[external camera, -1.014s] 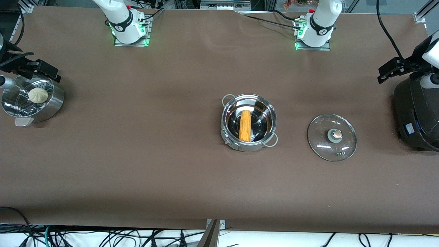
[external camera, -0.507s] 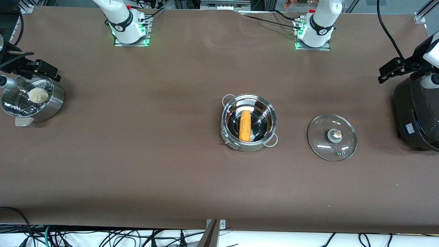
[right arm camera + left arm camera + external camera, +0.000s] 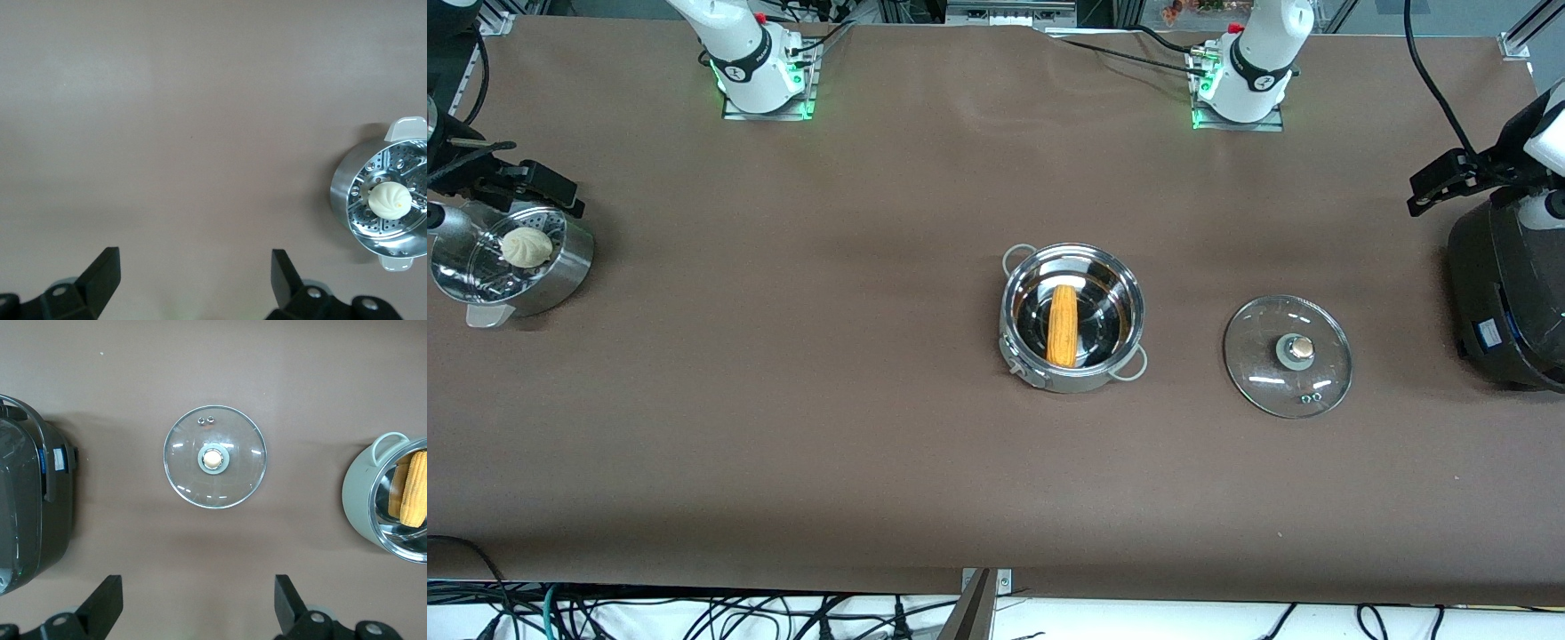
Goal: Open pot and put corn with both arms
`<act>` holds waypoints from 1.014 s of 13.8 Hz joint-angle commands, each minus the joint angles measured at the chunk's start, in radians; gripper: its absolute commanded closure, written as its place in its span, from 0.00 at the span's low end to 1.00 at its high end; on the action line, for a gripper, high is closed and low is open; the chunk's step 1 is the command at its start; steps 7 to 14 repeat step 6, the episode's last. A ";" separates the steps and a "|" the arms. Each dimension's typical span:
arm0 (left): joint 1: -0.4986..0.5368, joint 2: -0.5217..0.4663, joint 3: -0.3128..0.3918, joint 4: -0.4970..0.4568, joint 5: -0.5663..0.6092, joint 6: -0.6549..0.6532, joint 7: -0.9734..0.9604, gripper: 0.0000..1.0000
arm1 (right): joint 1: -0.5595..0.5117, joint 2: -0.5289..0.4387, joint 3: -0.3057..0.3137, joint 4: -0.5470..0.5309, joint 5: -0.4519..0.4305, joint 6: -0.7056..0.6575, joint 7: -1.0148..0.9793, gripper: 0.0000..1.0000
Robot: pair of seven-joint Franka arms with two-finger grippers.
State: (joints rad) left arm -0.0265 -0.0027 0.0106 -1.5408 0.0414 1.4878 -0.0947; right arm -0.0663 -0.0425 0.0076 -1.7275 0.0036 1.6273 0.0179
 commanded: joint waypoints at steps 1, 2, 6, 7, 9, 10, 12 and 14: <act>0.005 0.009 -0.006 0.021 0.022 -0.017 -0.007 0.00 | -0.003 0.024 -0.001 0.037 0.009 -0.012 -0.010 0.00; 0.005 0.009 -0.006 0.022 0.022 -0.017 -0.007 0.00 | -0.003 0.029 -0.003 0.043 0.009 -0.014 -0.012 0.00; 0.005 0.009 -0.006 0.021 0.022 -0.017 -0.007 0.00 | -0.003 0.030 -0.001 0.046 0.010 -0.014 -0.012 0.00; 0.005 0.009 -0.006 0.021 0.022 -0.017 -0.007 0.00 | -0.003 0.030 -0.001 0.046 0.010 -0.014 -0.012 0.00; 0.005 0.009 -0.006 0.021 0.022 -0.017 -0.007 0.00 | -0.003 0.030 -0.001 0.046 0.010 -0.014 -0.012 0.00; 0.005 0.009 -0.006 0.021 0.022 -0.017 -0.007 0.00 | -0.003 0.030 -0.001 0.046 0.010 -0.014 -0.012 0.00; 0.005 0.009 -0.006 0.021 0.022 -0.017 -0.007 0.00 | -0.003 0.030 -0.001 0.046 0.010 -0.014 -0.012 0.00; 0.005 0.009 -0.006 0.021 0.022 -0.017 -0.007 0.00 | -0.003 0.030 -0.001 0.046 0.010 -0.014 -0.012 0.00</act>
